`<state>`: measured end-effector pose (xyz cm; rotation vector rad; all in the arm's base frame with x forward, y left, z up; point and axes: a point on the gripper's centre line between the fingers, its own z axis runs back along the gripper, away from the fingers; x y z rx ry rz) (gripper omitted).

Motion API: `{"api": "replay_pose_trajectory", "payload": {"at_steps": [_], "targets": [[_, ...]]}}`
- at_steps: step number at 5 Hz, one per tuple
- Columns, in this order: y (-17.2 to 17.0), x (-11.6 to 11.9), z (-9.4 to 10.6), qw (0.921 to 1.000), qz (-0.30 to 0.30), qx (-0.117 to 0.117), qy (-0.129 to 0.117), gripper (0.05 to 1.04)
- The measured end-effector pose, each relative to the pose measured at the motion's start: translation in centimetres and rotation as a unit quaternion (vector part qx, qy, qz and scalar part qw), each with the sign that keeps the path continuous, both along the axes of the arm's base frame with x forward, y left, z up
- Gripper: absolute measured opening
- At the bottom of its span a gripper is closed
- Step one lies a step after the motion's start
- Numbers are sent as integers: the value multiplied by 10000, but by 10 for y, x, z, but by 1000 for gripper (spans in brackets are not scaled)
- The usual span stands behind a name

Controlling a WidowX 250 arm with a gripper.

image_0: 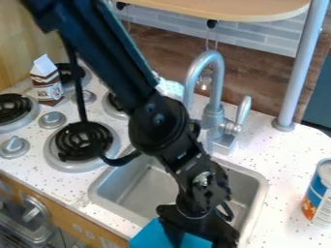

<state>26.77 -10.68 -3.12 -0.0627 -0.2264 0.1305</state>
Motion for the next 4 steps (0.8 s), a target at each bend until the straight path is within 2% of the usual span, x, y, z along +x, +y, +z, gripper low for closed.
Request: {"api": "replay_pose_trajectory", "payload": {"at_steps": [1, 2, 3, 4], "targets": [[4, -1, -4, 9999, -131, -41, -67, 999], [11, -5, -7, 9997, -213, -153, 13, 999], [6, -4, -10, 9985, -325, -434, 49, 999], [0, -1, -10, 9980, -207, -601, 49, 999]]}}
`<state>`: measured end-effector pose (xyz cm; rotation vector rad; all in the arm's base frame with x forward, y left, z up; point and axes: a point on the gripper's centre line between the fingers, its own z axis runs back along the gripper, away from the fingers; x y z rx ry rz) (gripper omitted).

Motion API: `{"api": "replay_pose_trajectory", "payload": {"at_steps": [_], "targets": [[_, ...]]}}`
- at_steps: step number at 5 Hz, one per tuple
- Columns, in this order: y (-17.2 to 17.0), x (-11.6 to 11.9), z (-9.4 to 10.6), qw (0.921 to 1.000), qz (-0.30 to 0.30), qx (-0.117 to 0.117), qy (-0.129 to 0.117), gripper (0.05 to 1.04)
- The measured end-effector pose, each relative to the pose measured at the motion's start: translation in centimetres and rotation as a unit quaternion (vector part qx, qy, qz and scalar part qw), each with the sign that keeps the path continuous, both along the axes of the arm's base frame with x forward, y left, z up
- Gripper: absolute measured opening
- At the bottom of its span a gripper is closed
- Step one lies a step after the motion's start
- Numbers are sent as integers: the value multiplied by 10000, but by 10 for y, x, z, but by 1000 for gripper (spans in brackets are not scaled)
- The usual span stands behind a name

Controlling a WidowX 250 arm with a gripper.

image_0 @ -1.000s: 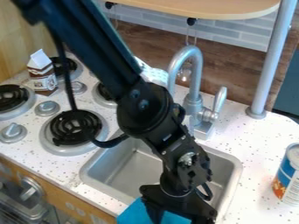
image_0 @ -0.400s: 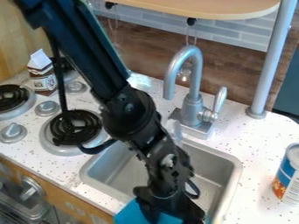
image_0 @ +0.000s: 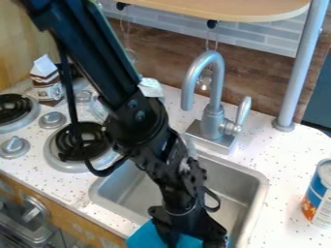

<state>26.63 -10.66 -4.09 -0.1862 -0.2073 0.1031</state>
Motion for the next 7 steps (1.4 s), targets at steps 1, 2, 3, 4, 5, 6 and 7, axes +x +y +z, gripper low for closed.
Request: {"api": "replay_pose_trajectory", "payload": {"at_steps": [1, 2, 3, 4, 5, 6, 7], "targets": [[-16, 4, 3, 9998, -10, -189, -52, 999], [-40, 8, 7, 9992, -230, -298, -116, 999], [-62, 7, 8, 9987, -330, -367, -149, 999], [-76, 6, 8, 9979, -472, -336, -275, 999], [-94, 4, 8, 9969, -618, -330, -361, 999], [-106, 7, 6, 9965, -658, -336, -383, 999], [-114, 6, 9, 9962, -684, -335, -423, 999]]}}
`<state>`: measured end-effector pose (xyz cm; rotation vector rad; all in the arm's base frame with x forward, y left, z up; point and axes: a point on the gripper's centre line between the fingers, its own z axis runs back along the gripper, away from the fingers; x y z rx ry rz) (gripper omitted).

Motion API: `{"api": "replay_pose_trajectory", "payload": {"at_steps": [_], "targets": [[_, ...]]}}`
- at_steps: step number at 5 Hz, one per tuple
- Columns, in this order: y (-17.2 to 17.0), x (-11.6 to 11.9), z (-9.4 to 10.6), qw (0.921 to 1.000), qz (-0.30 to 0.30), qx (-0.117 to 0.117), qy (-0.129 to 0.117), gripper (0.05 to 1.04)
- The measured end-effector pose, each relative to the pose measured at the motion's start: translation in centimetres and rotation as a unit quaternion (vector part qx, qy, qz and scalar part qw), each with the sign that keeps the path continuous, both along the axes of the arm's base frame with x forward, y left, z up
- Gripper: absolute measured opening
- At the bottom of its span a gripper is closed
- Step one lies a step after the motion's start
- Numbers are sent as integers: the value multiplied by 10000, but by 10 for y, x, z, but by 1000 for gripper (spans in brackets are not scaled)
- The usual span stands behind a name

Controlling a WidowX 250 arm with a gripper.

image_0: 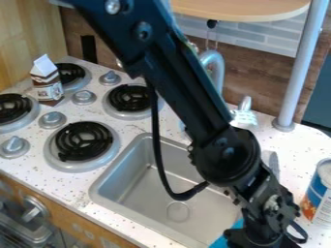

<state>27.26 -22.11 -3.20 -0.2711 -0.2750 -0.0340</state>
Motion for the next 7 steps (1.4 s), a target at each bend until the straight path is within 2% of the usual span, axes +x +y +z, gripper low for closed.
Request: {"api": "replay_pose_trajectory", "payload": {"at_steps": [1, 3, 4, 5, 6, 7], "targets": [[-13, 3, 4, 10000, -57, -25, -70, 999], [-34, 26, 14, 9998, 6, -191, -115, 999], [-50, 42, 4, 9997, 31, -244, -76, 999], [-67, 61, 4, 9993, 26, -356, -138, 999], [-64, 59, 4, 9993, 27, -323, -159, 999], [-51, 36, 34, 9978, -75, -609, -259, 999]]}}
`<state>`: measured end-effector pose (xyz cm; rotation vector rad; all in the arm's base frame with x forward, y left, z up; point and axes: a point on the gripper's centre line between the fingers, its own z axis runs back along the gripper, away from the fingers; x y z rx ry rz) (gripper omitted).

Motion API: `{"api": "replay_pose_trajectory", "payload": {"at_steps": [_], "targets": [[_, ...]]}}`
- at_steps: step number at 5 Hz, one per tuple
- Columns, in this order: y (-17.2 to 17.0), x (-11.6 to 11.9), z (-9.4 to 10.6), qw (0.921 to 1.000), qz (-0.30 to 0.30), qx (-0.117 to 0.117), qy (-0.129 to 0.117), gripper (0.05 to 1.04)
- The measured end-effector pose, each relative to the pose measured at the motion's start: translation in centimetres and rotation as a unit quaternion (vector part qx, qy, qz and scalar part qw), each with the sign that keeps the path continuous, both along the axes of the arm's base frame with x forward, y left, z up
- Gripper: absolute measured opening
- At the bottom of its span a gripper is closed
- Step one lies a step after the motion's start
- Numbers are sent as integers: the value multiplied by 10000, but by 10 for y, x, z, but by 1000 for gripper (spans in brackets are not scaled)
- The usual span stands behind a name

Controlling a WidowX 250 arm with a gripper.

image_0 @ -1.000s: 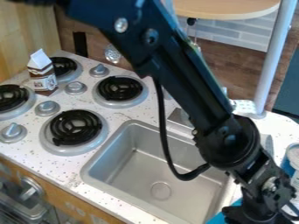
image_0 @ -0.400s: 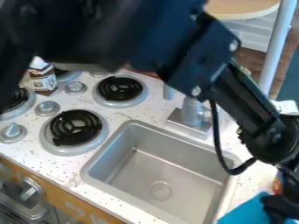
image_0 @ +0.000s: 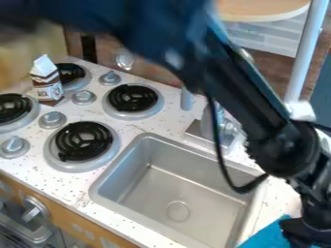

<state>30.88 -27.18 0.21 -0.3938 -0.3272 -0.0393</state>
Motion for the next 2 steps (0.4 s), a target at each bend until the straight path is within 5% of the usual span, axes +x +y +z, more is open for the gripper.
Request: {"api": "replay_pose_trajectory", "payload": {"at_steps": [2], "targets": [[64, -29, 77, 9957, 243, -735, -518, 999]]}}
